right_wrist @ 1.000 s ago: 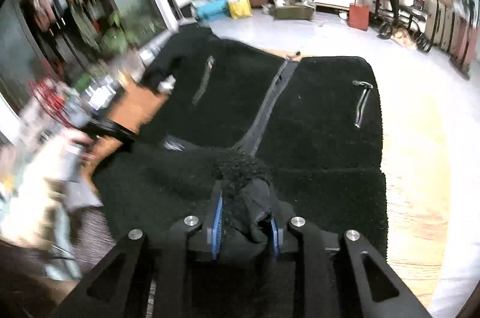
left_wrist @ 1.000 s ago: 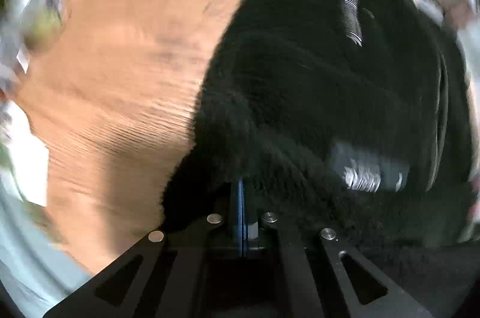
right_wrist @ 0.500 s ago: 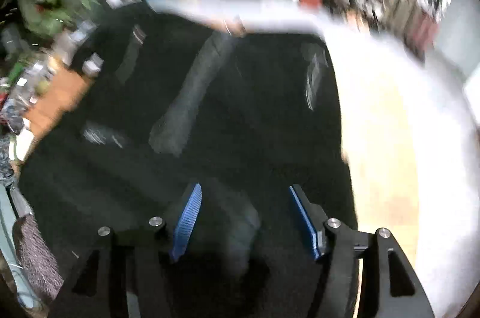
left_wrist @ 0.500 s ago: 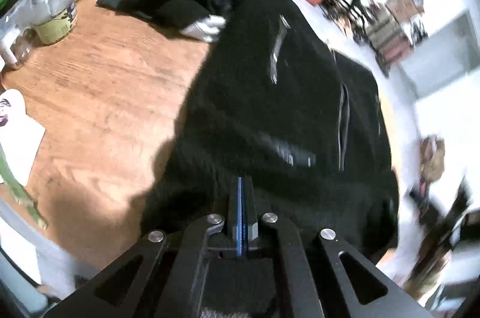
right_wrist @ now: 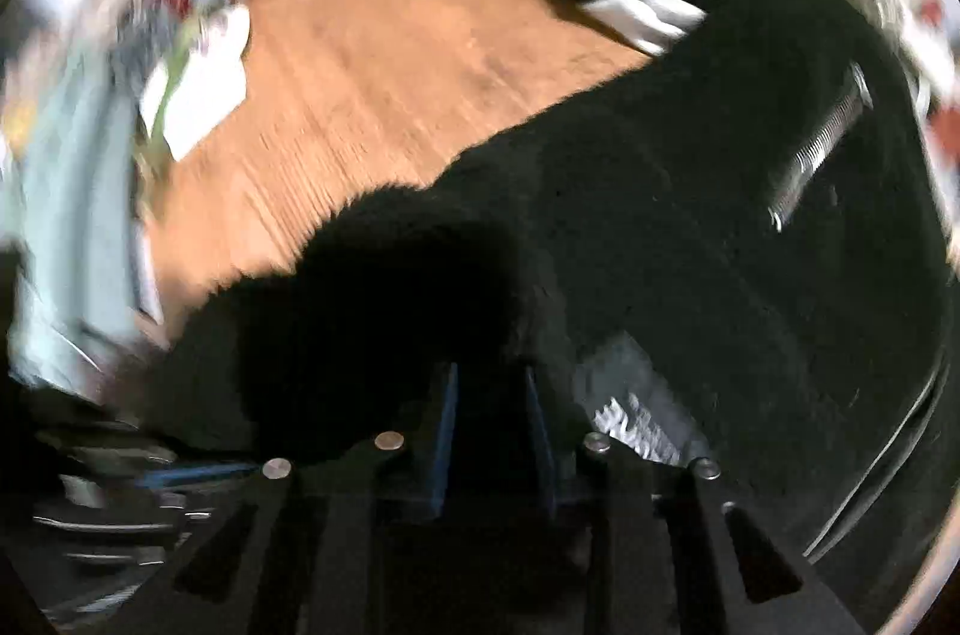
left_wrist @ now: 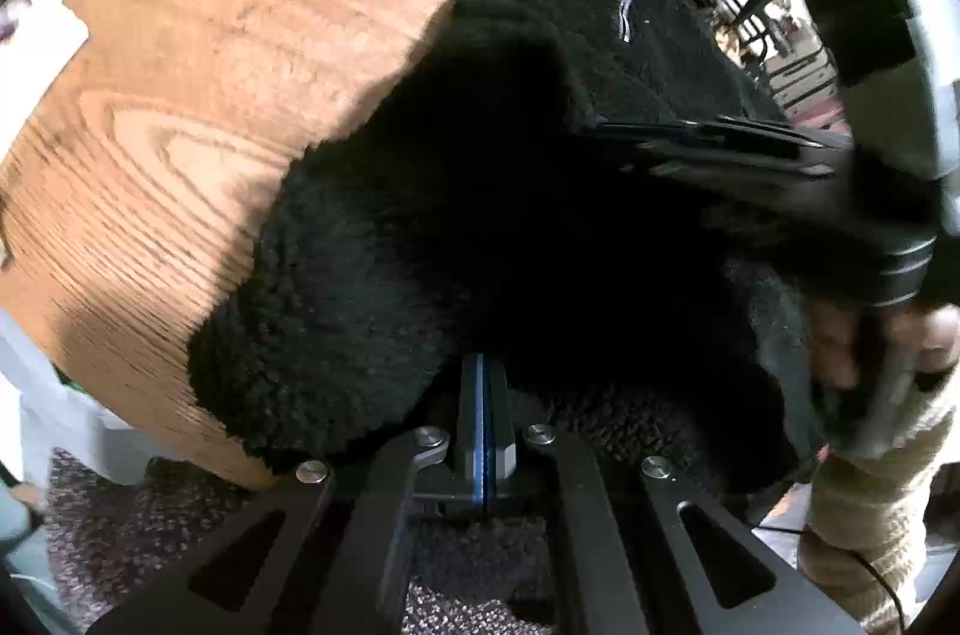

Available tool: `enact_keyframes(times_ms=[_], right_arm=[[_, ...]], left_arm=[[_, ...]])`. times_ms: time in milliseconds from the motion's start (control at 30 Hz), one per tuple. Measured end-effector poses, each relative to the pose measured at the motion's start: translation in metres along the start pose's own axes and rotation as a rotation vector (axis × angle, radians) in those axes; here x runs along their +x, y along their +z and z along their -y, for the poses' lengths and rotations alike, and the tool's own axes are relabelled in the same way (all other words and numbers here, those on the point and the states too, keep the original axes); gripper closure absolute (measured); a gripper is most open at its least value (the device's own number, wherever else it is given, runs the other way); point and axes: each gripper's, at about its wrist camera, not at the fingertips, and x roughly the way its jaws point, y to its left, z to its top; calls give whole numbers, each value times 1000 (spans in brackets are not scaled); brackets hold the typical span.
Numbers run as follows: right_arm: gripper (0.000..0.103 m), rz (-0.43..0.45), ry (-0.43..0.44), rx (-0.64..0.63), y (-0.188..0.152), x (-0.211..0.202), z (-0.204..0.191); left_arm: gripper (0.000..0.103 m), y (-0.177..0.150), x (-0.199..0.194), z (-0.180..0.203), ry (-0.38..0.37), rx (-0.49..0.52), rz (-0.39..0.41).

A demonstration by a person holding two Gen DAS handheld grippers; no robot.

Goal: Fold clothes

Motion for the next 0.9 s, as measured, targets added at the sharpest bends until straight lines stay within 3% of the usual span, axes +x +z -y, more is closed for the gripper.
enact_keyframes(times_ms=[33,67,167,267,367,433,500,533,600,700,767,900], right_arm=[[75,-20,-53,-8,4,11,2],[70,-26,-48,30,10,18,11],[70,-35,85,147,24,23,37],[72,-24,36,111,22,10,36],[69,116,-62,180,-2,-45,45],[68,173,1,194,-33,-79,46],[67,170,51,186,-61,-94,44],[65,146,61,179,-73,-94,43],[65,66,23,195,-87,-71,50],[64,-31,50,255,-101,-24,70],[62,-1,106,321,-99,-11,85],[63,16,82,327,-107,-25,88]], left_arm=[[100,-5,2,-5,-13,-2,4],[100,-10,3,-7,-24,-5,18],[100,-20,-4,-7,-43,-12,49],[100,-15,-17,-7,-66,-25,41],[100,-14,-57,9,-89,15,131],[100,-14,-67,33,-116,91,143],[100,-12,-49,60,-74,177,106],[100,-12,-27,71,-65,216,45],[100,-23,-12,67,-48,245,2],[100,-41,5,59,-22,282,-53],[100,-47,2,54,-10,277,-73],[100,-40,-7,73,30,282,-105]])
